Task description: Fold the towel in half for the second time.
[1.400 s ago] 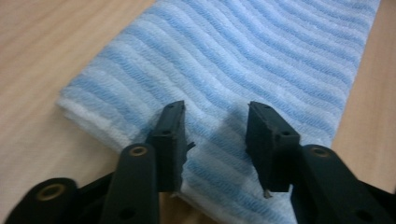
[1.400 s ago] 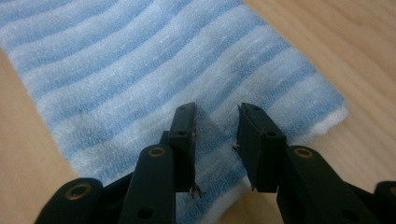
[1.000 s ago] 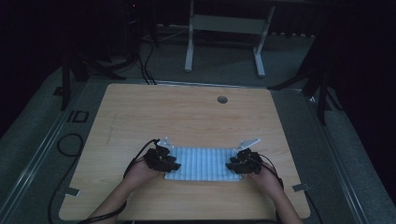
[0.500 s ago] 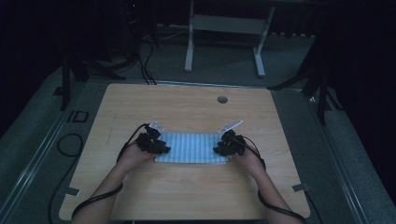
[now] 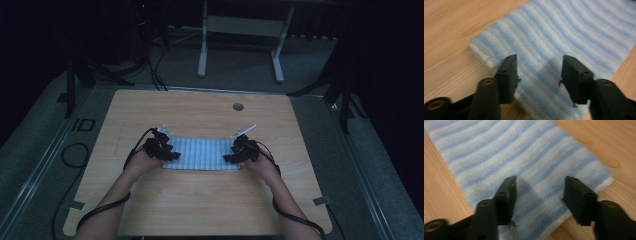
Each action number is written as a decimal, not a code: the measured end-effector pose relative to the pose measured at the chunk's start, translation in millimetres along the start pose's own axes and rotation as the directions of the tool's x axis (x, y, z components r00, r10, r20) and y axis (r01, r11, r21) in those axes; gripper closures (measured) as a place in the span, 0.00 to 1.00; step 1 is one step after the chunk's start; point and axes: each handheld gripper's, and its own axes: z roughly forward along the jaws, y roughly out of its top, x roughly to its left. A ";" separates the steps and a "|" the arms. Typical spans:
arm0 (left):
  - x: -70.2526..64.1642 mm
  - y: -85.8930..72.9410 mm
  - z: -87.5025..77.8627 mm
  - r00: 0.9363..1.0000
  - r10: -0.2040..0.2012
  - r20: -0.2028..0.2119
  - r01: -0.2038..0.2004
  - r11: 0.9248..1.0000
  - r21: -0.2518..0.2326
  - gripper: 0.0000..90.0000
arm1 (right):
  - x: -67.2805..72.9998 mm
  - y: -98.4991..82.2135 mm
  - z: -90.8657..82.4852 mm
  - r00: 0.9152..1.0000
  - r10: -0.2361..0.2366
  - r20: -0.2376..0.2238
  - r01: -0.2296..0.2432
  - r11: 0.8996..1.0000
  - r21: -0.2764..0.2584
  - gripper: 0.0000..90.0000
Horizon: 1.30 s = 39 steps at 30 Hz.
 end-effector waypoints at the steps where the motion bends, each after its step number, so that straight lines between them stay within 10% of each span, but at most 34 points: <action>1: -1.5 -0.9 -1.1 1.000 0.001 0.000 -0.001 1.000 -0.011 0.46 | 0.6 -0.5 -2.1 1.000 0.005 0.001 -0.005 1.000 -0.011 0.41; 12: -5.6 -20.8 -15.5 1.000 -0.028 0.004 0.029 0.989 -0.148 0.08 | 0.4 -12.4 -23.4 0.999 0.026 0.027 -0.022 0.992 -0.127 0.14; 22: -2.0 -53.3 -36.3 0.998 -0.062 -0.031 0.055 0.979 -0.195 0.07 | -4.1 -35.4 -45.1 0.994 0.048 0.096 -0.024 0.972 -0.233 0.13; 39: 2.1 -119.9 -61.5 0.990 -0.133 -0.054 0.115 0.961 -0.250 0.07 | -9.8 -106.4 -68.0 0.978 0.106 0.180 -0.060 0.967 -0.246 0.14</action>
